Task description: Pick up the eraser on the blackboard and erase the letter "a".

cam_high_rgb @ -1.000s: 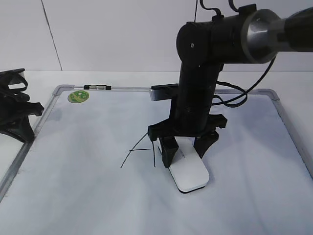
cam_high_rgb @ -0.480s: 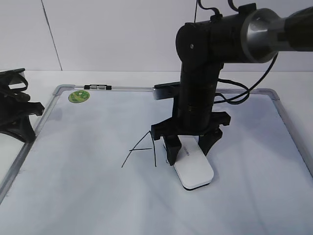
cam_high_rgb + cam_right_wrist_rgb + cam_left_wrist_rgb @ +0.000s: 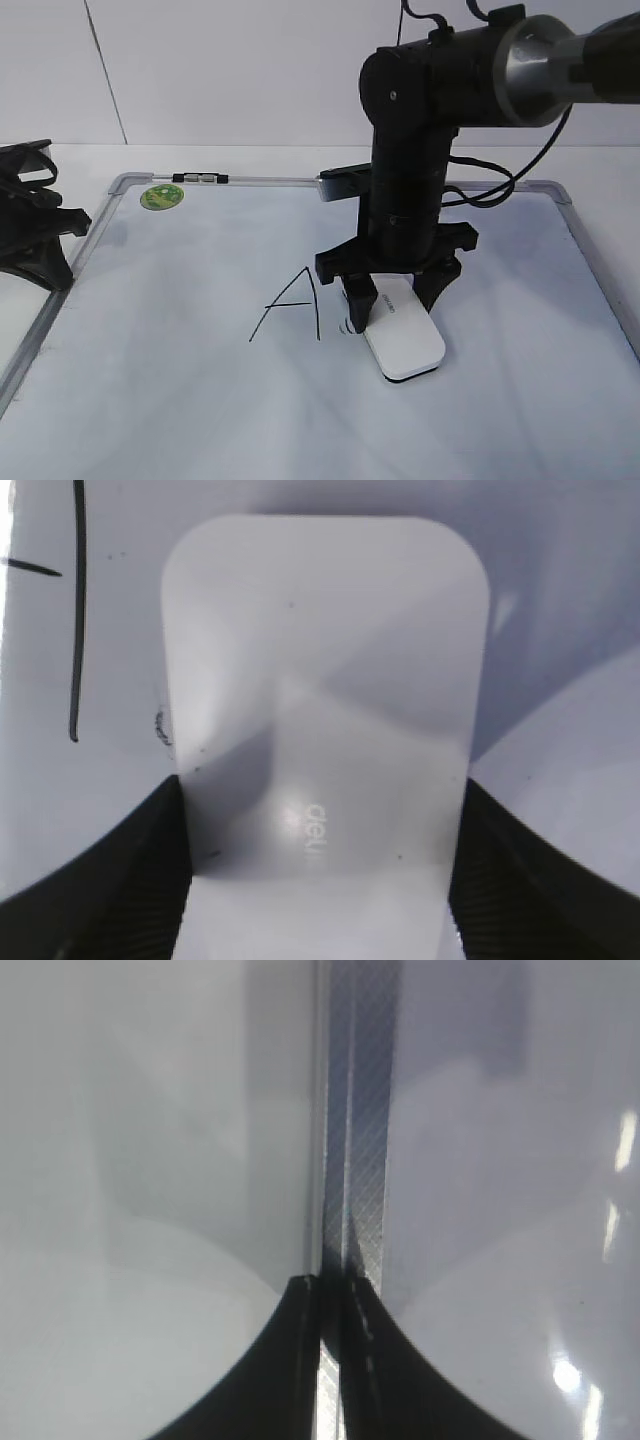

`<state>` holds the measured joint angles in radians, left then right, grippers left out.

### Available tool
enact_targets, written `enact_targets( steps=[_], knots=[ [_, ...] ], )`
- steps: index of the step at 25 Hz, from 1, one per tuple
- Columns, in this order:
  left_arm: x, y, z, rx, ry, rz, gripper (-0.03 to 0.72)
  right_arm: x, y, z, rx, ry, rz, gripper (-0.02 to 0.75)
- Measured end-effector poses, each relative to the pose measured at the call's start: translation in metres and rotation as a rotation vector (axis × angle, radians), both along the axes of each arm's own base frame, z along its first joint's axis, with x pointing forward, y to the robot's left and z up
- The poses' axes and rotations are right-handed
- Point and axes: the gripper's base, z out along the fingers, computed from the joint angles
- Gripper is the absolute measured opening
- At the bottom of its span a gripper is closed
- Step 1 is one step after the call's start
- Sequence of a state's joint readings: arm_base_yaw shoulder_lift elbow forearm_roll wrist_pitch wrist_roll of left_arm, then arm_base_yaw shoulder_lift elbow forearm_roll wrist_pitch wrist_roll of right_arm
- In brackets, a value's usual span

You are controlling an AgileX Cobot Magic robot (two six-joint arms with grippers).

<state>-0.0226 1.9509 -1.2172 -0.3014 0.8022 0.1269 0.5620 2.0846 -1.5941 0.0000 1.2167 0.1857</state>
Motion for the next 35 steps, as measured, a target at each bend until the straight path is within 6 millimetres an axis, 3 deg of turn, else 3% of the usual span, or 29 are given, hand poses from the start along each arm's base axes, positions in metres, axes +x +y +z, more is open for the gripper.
enact_targets(
  steps=[13, 21, 35],
  knots=[
    [0.0, 0.0, 0.0, 0.0, 0.0, 0.0, 0.015, -0.002, 0.004, -0.001, 0.039, 0.027, 0.007, 0.526],
    [0.0, 0.0, 0.0, 0.0, 0.0, 0.0, 0.015, -0.01, 0.025, -0.001, 0.033, 0.019, 0.068, 0.526],
    [0.0, 0.0, 0.0, 0.0, 0.0, 0.0, 0.015, -0.007, 0.025, 0.0, -0.008, -0.003, 0.062, 0.526]
  ],
)
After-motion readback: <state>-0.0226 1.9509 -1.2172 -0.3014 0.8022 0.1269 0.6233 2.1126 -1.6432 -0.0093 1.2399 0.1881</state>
